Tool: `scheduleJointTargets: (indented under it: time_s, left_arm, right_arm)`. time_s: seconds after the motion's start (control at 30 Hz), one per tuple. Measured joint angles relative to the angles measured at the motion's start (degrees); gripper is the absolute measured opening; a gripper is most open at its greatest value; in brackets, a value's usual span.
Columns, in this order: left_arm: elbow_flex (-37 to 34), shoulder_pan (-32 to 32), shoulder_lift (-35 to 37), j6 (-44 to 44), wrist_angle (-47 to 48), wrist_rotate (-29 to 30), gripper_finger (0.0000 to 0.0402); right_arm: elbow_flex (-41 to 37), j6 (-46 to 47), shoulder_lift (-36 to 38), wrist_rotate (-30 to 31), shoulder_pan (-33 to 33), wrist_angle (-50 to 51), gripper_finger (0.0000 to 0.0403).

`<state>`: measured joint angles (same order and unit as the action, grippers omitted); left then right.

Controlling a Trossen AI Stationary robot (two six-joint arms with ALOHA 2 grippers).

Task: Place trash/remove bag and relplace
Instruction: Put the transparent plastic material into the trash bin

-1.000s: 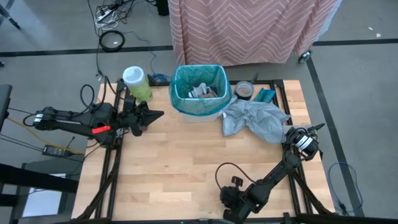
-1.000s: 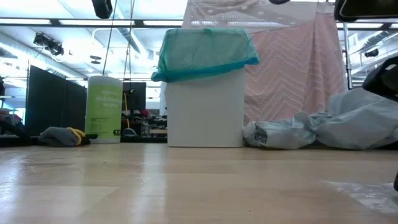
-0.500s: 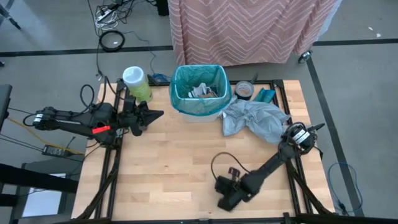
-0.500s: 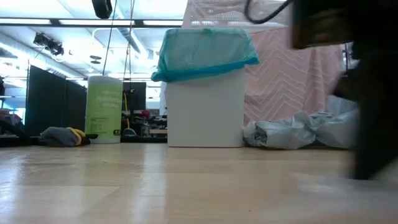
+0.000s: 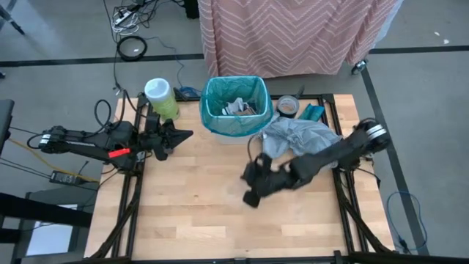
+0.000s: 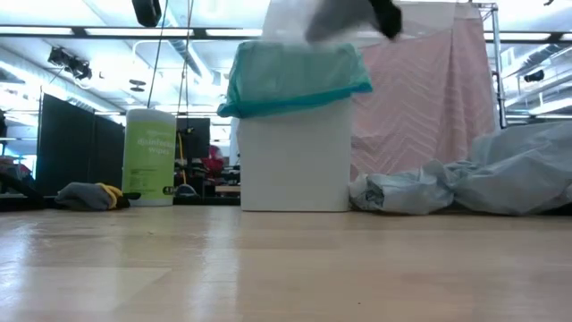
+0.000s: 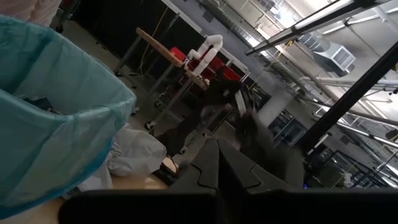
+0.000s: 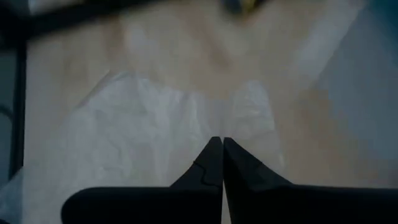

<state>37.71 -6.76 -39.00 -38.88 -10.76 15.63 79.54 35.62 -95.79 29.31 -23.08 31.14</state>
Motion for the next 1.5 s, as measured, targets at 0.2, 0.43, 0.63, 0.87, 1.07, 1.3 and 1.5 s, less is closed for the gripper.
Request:
scheduleJointTargets:
  time_s: [0.2, 0.43, 0.63, 0.87, 1.07, 1.3, 1.5]
  left_arm:
    - [0.00, 0.00, 0.00, 1.15, -0.04, 0.01, 0.0006]
    - [0.00, 0.00, 0.00, 1.35, -0.02, 0.01, 0.0006]
    - [0.00, 0.00, 0.00, 2.85, -0.02, 0.03, 0.0006]
    - [0.00, 0.00, 0.00, 2.85, -0.02, 0.03, 0.0006]
    - [0.00, 0.00, 0.00, 2.85, -0.01, 0.03, 0.0006]
    - [0.00, 0.00, 0.00, 2.79, 0.00, -0.47, 0.0006]
    - [0.00, -0.07, 0.00, 2.84, 0.03, -2.07, 0.0006]
  right_arm:
    - [4.69, -13.09, 9.02, 5.42, 9.04, -1.10, 0.0000]
    - [10.30, -25.68, 12.59, 2.16, 23.67, -2.94, 0.0000]
    - [11.09, -30.18, 12.46, -7.20, 34.52, -2.65, 0.0000]
    - [11.09, -32.31, 12.46, -12.18, 38.55, -2.65, 0.0048]
    - [11.07, -30.91, 12.09, -14.45, 38.57, -1.99, 0.0118]
    - [11.11, -23.46, 14.00, -28.15, 31.23, 6.19, 0.0138]
    - [8.36, -10.11, 14.16, -33.51, 14.61, 24.19, 0.0133]
